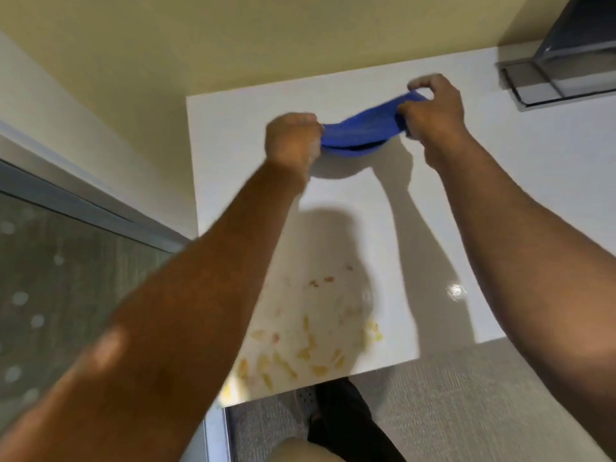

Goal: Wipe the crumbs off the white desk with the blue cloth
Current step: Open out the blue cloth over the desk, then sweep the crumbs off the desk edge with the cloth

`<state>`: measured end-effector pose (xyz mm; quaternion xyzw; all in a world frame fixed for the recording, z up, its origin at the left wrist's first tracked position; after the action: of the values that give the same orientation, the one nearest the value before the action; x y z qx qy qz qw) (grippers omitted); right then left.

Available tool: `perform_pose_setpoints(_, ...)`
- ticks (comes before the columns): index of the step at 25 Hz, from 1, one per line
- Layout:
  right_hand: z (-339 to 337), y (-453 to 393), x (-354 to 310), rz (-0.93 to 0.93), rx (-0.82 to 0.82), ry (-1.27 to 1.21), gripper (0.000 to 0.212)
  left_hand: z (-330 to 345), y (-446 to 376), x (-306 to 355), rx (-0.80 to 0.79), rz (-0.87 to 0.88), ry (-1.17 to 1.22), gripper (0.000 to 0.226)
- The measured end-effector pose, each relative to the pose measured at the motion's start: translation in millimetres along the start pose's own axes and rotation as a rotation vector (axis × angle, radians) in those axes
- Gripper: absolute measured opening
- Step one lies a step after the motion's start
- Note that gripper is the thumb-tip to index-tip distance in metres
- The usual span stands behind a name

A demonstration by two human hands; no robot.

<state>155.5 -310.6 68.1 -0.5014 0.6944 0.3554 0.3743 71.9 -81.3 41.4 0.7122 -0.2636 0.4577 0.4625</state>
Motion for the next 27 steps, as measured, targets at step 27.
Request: perform_pose_setpoints(27,2.7,113.5,173.2,-0.406,-0.263,0.994,0.081,-148.1,-14.0,-161.8,0.099,0.368,-1.168,0.08)
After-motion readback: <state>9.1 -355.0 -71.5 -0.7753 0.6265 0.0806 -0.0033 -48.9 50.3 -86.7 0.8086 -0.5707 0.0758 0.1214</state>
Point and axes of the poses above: each hand's wrist, its own y-axis away from the middle knuckle, its own z-axis out of the palm, x = y × z, the point moved 7 cm from there along -y, towards the middle knuckle, and after that the axes turned 3 degrees about -y, right-handed, at the moved point
